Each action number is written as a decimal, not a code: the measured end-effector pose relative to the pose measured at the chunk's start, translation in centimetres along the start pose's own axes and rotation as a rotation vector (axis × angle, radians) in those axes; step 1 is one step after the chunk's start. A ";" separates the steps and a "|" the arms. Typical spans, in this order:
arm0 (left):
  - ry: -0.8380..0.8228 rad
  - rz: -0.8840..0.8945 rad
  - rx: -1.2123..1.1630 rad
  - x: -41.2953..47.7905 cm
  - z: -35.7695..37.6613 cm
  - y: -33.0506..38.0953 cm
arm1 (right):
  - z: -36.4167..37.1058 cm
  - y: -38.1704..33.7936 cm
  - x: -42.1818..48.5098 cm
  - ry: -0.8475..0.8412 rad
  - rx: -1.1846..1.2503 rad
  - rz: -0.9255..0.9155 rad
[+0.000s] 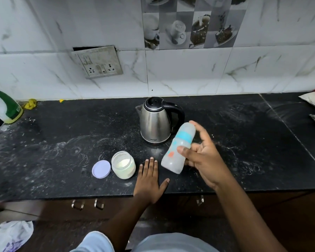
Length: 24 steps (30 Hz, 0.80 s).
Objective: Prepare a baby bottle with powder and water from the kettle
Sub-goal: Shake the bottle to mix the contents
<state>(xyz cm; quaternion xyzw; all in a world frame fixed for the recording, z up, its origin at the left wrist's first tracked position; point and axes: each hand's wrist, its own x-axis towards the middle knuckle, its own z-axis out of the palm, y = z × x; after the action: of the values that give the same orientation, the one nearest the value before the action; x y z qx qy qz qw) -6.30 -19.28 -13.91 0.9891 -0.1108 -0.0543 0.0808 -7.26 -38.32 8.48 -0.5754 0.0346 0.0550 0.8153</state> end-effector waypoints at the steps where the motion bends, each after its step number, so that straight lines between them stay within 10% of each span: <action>1: 0.001 -0.001 -0.001 0.0 0.0 0.0 | 0.1 0.1 -0.1 0.003 0.000 0.002; 24: -0.015 -0.010 0.011 0.1 0.0 -0.1 | -1.2 -0.2 0.5 0.223 0.057 -0.118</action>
<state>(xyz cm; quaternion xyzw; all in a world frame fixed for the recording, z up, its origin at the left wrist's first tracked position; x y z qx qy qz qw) -6.22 -19.24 -13.91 0.9896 -0.1069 -0.0615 0.0744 -6.74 -39.47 8.19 -0.5554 0.0929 -0.0584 0.8243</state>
